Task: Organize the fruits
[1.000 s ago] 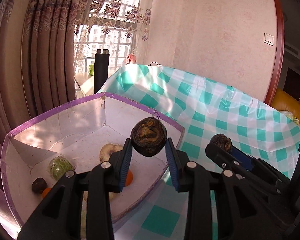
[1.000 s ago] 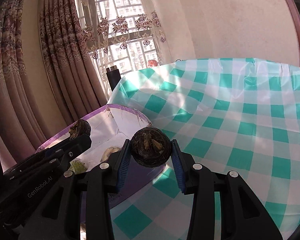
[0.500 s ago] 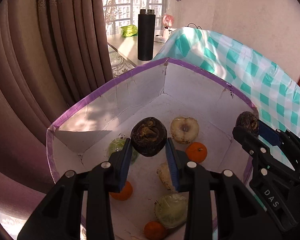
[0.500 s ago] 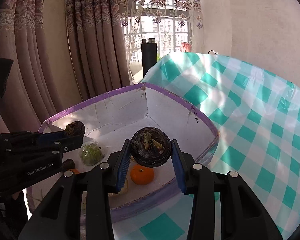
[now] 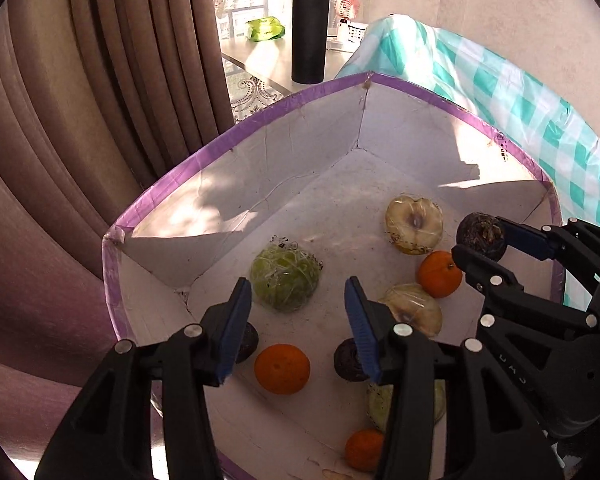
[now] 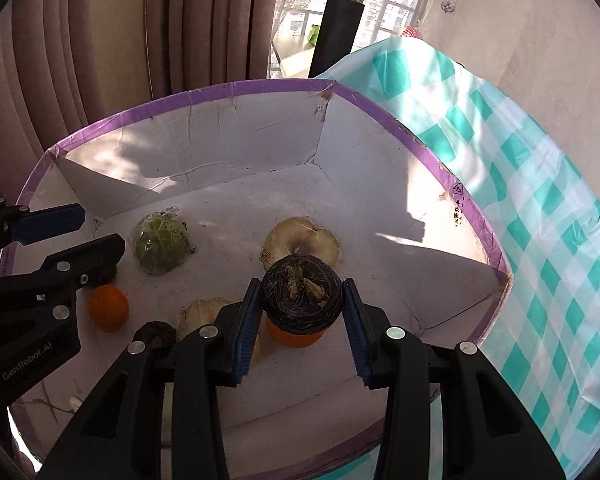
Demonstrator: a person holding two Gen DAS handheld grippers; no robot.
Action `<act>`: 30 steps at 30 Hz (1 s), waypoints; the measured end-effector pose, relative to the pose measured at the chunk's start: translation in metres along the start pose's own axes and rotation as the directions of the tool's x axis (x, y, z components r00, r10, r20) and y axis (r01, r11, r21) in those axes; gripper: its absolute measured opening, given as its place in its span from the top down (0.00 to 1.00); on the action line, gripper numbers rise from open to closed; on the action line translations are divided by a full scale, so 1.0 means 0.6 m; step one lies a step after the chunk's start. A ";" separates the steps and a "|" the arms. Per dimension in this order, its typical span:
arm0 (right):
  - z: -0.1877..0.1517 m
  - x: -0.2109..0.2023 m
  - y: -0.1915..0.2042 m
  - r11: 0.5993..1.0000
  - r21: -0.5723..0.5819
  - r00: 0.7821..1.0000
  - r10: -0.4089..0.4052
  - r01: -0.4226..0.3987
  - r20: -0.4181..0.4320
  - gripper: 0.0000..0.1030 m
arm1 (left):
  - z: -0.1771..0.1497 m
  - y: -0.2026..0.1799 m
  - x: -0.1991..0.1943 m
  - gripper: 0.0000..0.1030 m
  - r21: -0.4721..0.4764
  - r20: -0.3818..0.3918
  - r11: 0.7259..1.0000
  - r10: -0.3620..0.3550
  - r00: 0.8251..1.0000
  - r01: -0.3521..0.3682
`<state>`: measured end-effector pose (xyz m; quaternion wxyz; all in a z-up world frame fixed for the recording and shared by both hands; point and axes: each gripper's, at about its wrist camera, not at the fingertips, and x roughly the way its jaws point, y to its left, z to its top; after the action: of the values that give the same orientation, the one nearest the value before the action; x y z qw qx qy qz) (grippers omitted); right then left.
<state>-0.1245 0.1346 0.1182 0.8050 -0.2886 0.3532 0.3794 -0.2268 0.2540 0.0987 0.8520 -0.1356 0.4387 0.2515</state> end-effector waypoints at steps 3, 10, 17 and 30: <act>0.009 0.000 0.010 1.000 -0.019 1.000 -0.003 0.003 -0.006 0.59 | 0.001 0.008 -0.006 0.33 -0.024 0.013 0.999 -0.021 1.000 0.021; 0.011 -0.004 0.022 0.997 -0.033 0.997 -0.077 0.077 -0.005 0.17 | -0.004 0.035 -0.028 0.05 -0.067 0.091 0.993 -0.090 0.992 0.096; 0.016 0.026 0.009 0.992 0.015 0.980 -0.121 0.125 -0.160 0.17 | 0.001 0.030 -0.019 0.02 -0.055 0.028 0.997 -0.051 0.998 0.053; 0.010 0.038 -0.008 0.995 0.075 0.976 -0.056 0.073 -0.209 0.17 | 0.005 0.038 0.001 0.02 -0.064 -0.015 0.996 -0.066 0.998 0.065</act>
<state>-0.1081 0.1459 0.1048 0.7869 -0.3046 0.4407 0.3061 -0.2370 0.2746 0.0998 0.8513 -0.1790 0.4330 0.2362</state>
